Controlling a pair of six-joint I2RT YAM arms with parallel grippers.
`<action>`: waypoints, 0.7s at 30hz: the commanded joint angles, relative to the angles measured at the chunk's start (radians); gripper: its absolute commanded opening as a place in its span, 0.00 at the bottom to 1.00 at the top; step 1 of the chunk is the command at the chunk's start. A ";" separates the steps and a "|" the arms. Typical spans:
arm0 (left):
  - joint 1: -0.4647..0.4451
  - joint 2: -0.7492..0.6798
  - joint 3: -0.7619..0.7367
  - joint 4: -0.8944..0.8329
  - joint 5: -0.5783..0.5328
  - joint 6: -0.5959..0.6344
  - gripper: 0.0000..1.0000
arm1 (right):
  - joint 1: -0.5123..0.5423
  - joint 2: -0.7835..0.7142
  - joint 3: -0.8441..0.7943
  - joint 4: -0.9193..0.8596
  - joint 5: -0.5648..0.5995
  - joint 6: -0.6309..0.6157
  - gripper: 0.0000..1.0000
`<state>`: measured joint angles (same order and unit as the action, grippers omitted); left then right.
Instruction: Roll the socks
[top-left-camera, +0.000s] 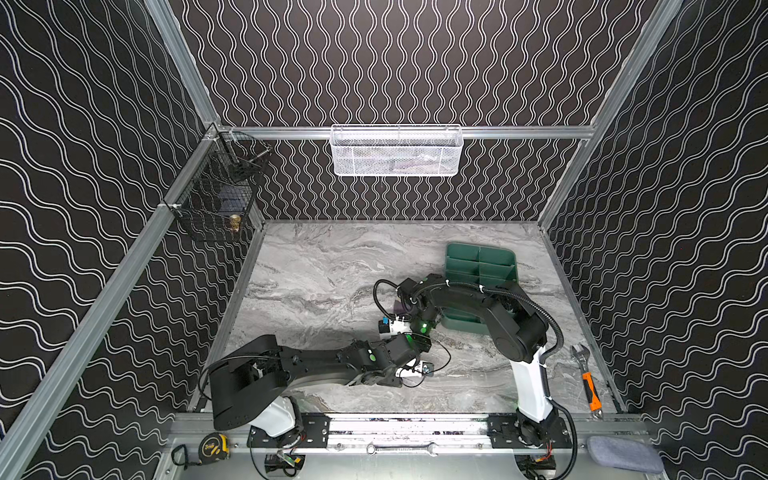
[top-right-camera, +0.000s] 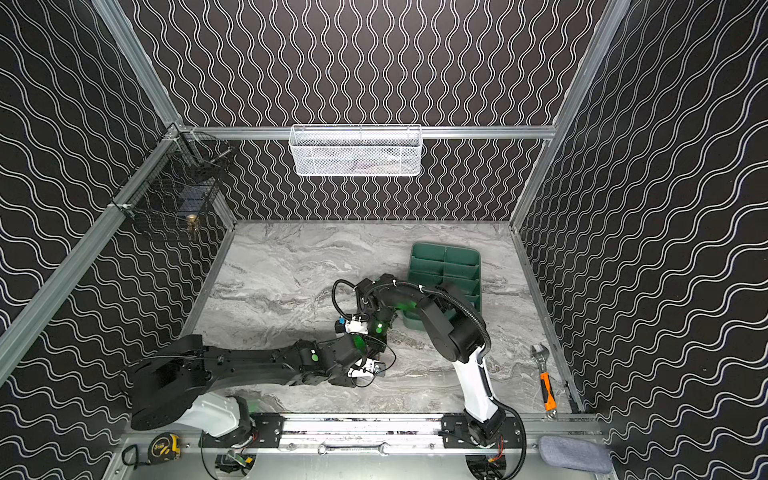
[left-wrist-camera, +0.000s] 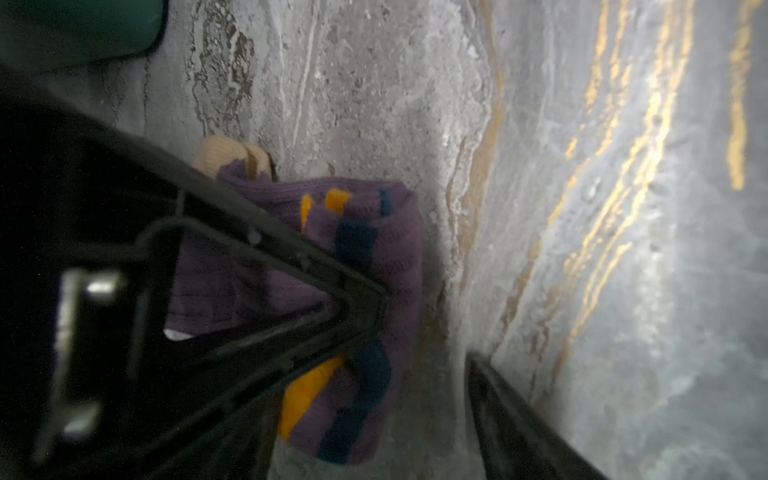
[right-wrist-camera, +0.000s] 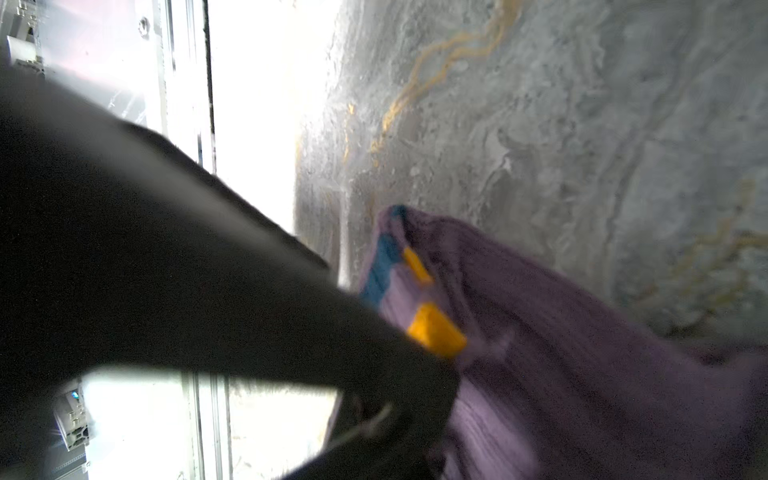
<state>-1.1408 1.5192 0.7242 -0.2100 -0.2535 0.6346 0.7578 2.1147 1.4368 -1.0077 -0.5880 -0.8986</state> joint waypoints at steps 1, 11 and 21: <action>0.002 0.024 0.016 0.038 0.058 0.010 0.59 | 0.005 0.019 0.009 0.085 0.070 -0.019 0.00; 0.003 0.064 0.035 -0.037 0.115 -0.048 0.11 | 0.003 0.017 0.006 0.090 0.065 -0.009 0.00; 0.059 0.083 0.060 -0.129 0.229 -0.109 0.00 | -0.011 -0.074 -0.087 0.170 0.052 0.015 0.18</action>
<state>-1.1015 1.5810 0.7845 -0.2646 -0.1890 0.5716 0.7509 2.0731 1.3861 -0.9573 -0.5846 -0.8867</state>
